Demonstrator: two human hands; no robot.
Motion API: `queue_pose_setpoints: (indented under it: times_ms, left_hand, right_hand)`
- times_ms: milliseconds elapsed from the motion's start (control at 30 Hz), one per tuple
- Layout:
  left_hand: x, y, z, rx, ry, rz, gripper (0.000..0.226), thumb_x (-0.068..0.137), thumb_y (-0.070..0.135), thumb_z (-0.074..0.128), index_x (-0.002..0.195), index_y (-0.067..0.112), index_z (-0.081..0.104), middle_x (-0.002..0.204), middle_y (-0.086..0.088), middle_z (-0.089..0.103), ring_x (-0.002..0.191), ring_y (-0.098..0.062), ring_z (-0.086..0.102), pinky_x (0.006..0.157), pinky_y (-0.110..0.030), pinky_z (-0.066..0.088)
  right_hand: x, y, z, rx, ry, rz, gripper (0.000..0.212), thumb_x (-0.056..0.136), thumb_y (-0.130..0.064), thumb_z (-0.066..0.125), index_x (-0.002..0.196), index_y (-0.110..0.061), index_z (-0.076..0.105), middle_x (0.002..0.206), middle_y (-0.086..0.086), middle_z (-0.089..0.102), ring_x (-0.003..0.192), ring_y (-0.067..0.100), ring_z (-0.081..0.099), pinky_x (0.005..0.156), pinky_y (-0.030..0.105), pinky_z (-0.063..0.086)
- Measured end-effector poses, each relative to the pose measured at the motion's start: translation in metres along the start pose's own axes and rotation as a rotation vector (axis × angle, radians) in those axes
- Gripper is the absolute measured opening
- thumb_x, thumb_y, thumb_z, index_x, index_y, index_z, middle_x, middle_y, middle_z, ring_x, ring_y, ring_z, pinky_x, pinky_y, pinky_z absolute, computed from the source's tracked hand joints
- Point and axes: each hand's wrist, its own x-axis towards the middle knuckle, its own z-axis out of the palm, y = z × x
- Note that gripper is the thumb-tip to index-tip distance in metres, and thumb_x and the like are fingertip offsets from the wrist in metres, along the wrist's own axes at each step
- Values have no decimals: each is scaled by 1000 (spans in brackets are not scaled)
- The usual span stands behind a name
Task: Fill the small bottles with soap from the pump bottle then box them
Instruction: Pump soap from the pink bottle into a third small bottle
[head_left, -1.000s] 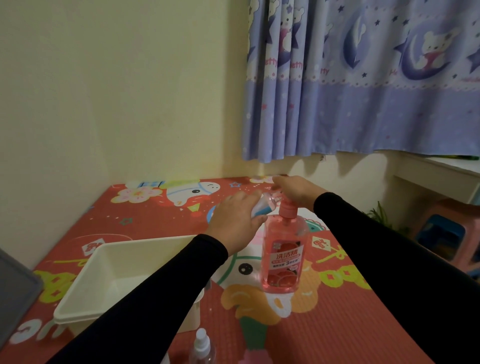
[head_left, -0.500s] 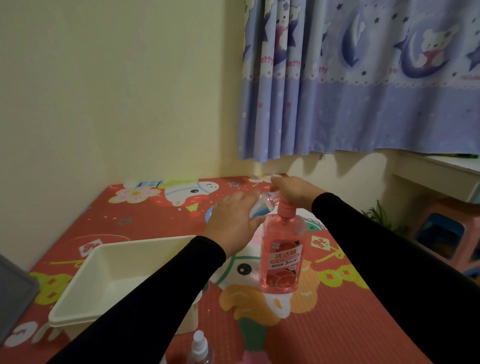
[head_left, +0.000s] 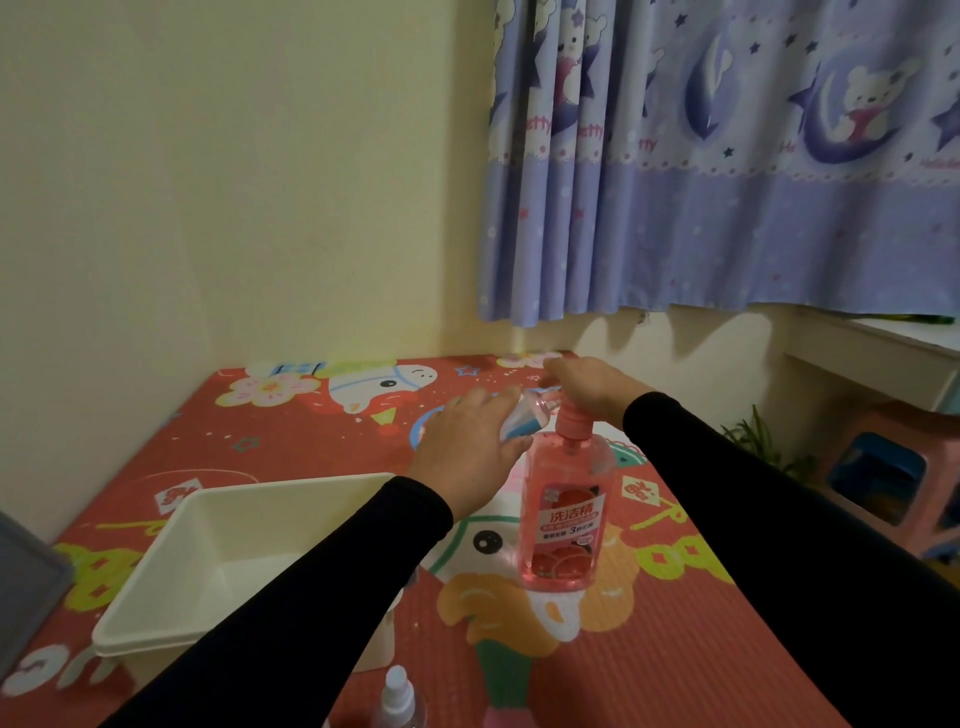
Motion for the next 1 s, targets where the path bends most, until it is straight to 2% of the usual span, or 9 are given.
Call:
queue_pose_setpoints:
  times_ms: [100, 167, 267, 333, 467, 600, 800, 933, 1000]
  left_hand:
    - [3, 1, -4, -10, 3, 0, 54, 95, 41, 51, 145, 25, 35, 124, -2, 49, 117, -24, 45, 97, -34, 37]
    - [7, 3, -7, -4, 22, 9, 54, 96, 41, 50, 145, 23, 35, 127, -3, 49, 119, -24, 44, 99, -34, 36]
    - [7, 4, -7, 3, 30, 16, 54, 95, 40, 51, 144, 23, 36, 124, -3, 50, 116, -24, 45, 96, -34, 37]
    - [3, 1, -4, -19, 20, 5, 53, 95, 40, 52, 144, 25, 37, 119, -2, 50, 113, -24, 46, 92, -32, 36]
    - [-2, -1, 0, -19, 1, -13, 55, 95, 41, 52, 145, 27, 34, 120, -2, 49, 114, -22, 45, 94, -32, 37]
    - [3, 2, -5, -22, -6, -6, 54, 95, 40, 53, 143, 23, 38, 124, -3, 50, 117, -24, 46, 98, -35, 37]
    - [4, 3, -9, -34, 24, 14, 55, 95, 40, 53, 144, 23, 38, 123, -3, 51, 115, -23, 47, 95, -31, 36]
    - [-1, 0, -2, -42, 2, -11, 55, 94, 42, 53, 145, 26, 36, 118, -1, 49, 112, -21, 46, 89, -27, 33]
    - [-1, 0, -3, -44, -3, -13, 54, 95, 42, 53, 144, 26, 37, 117, -1, 49, 112, -21, 46, 88, -27, 34]
  right_hand:
    - [-1, -5, -7, -47, -20, 3, 46, 100, -28, 33, 118, 6, 57, 109, 18, 62, 92, 26, 51, 89, 38, 43]
    - [-2, -10, -12, -10, -11, 8, 50, 99, -30, 33, 122, 8, 55, 115, 27, 60, 89, 27, 50, 85, 38, 42]
    - [0, -9, -11, -24, 17, 6, 47, 99, -30, 34, 117, 6, 58, 125, 23, 59, 93, 27, 54, 94, 42, 44]
    - [3, -4, -4, -39, 19, -2, 40, 99, -29, 35, 109, -2, 63, 124, 17, 62, 94, 23, 54, 92, 38, 43]
    - [-3, -3, 1, 3, 9, 3, 43, 101, -25, 34, 120, 2, 61, 109, 17, 62, 92, 20, 48, 83, 29, 36]
    - [-5, -6, -6, -61, -36, 1, 44, 103, -27, 30, 125, -2, 58, 117, 16, 60, 97, 22, 47, 100, 39, 39]
    - [-3, -8, -8, -62, 8, -19, 46, 103, -32, 28, 122, -2, 58, 120, 14, 59, 108, 30, 54, 103, 41, 41]
    - [2, 0, 2, 30, 32, 21, 47, 100, -34, 34, 117, -3, 64, 117, 12, 65, 93, 20, 53, 84, 31, 39]
    - [2, -1, 1, 6, 31, 14, 47, 100, -34, 34, 118, -2, 63, 108, 12, 64, 91, 20, 51, 86, 33, 38]
